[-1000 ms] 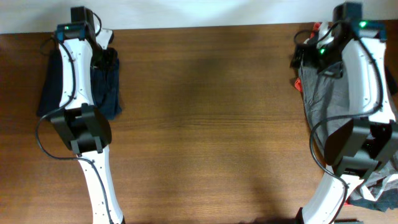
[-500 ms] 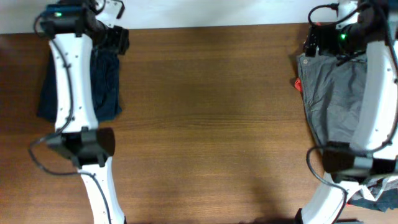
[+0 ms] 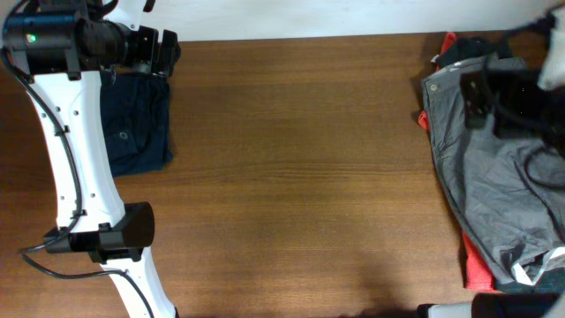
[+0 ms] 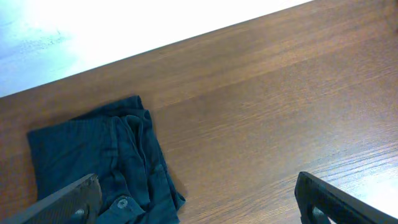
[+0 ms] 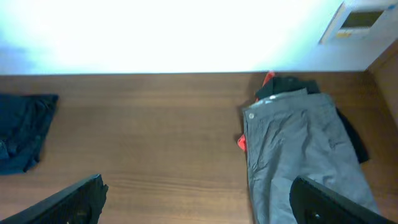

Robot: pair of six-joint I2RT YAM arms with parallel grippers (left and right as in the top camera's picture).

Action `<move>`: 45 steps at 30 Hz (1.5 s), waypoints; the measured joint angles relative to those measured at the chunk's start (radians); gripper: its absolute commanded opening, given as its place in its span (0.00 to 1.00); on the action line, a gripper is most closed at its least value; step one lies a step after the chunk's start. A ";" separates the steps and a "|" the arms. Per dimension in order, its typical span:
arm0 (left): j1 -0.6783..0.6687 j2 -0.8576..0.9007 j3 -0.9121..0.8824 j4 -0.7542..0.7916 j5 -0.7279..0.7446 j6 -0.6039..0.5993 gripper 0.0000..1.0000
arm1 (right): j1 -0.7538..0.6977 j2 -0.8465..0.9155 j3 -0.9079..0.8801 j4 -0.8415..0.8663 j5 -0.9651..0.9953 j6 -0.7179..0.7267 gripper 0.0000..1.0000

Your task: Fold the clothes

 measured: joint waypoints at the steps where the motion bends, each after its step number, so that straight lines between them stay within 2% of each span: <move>1: 0.000 0.000 0.000 0.000 0.000 0.000 0.99 | 0.000 -0.016 0.000 0.000 0.000 0.000 0.99; 19: 0.000 0.000 0.000 -0.002 0.000 0.000 0.99 | 0.000 -0.030 -0.008 0.006 0.000 0.000 0.99; 21: 0.000 0.000 0.000 -0.002 0.000 0.000 0.99 | 0.000 -0.069 -0.048 0.063 0.001 0.000 0.99; 23: 0.000 0.000 0.000 -0.002 0.001 0.000 0.99 | 0.000 -0.144 -0.138 0.190 0.013 0.000 0.99; 25: 0.000 0.000 0.000 -0.003 0.001 0.000 0.99 | 0.000 -0.246 -0.276 0.341 0.034 -0.001 0.99; 26: 0.000 0.000 0.000 -0.002 0.003 0.000 0.99 | 0.000 -0.329 -0.404 0.477 0.046 -0.001 0.99; 27: 0.000 0.000 0.000 -0.002 0.002 0.000 0.99 | 0.000 -0.365 -0.457 0.521 0.051 -0.001 0.99; 32: 0.000 0.000 0.000 -0.002 0.003 0.000 0.99 | -0.014 -0.673 -0.961 0.879 0.076 -0.001 0.99; 39: 0.000 0.000 0.000 -0.003 0.003 0.000 0.99 | -0.032 -1.003 -1.673 1.255 0.064 -0.001 0.99; 42: 0.000 0.000 0.000 -0.003 0.003 0.000 0.99 | -0.032 -1.117 -1.911 1.396 0.031 -0.001 0.99; 45: 0.000 0.000 0.000 -0.002 0.003 0.000 0.99 | -0.032 -1.228 -2.103 1.462 -0.007 -0.001 0.99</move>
